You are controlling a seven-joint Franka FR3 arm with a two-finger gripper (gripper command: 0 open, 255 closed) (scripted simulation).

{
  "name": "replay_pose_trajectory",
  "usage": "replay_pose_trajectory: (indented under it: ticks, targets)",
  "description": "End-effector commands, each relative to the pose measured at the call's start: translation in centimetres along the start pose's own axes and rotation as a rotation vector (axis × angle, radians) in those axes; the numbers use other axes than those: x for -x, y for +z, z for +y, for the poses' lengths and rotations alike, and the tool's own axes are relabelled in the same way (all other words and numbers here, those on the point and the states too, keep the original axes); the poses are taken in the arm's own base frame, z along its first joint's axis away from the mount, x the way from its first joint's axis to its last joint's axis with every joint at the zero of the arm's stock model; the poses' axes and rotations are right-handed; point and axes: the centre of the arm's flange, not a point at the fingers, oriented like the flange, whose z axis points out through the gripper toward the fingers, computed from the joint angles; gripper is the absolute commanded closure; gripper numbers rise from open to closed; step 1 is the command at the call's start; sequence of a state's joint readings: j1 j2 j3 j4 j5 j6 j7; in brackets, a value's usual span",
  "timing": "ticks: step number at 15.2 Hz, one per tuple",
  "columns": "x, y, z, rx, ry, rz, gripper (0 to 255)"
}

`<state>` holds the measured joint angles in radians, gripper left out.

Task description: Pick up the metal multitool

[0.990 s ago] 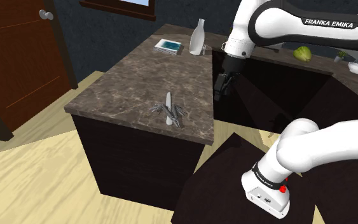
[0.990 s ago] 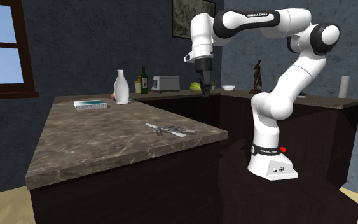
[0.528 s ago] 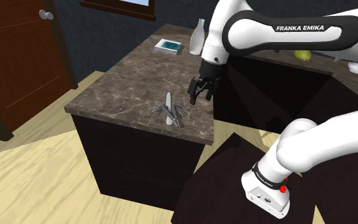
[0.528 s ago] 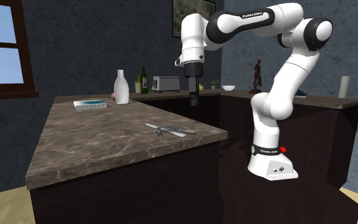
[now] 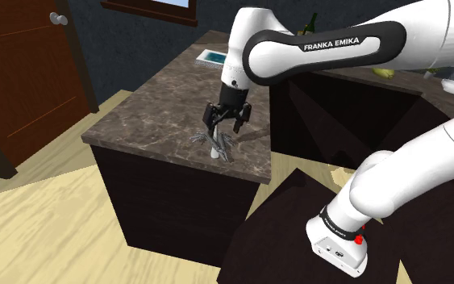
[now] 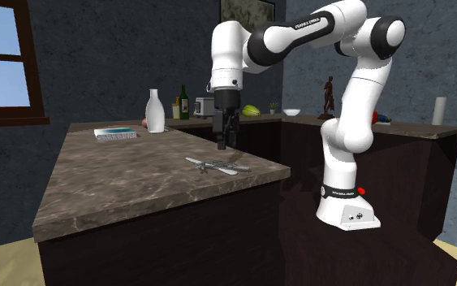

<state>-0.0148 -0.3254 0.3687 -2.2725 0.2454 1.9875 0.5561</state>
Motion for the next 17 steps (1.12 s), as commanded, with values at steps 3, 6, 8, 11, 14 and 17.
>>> replay_pose_trajectory:
  ticks: [3,6,8,11,14,17]
  targets:
    - [-0.3,2.0,-0.2,-0.001,0.01,0.003,0]
    - [-0.4,3.6,0.0,-0.001,0.01,0.003,0]
    - [-0.4,3.9,0.0,-0.001,0.01,0.003,0]
    - [-0.4,3.8,0.1,-0.001,0.01,0.003,255]
    - [-0.4,3.8,0.1,-0.001,0.01,0.003,255]
    - [-0.4,3.8,0.1,-0.001,0.01,0.003,255]
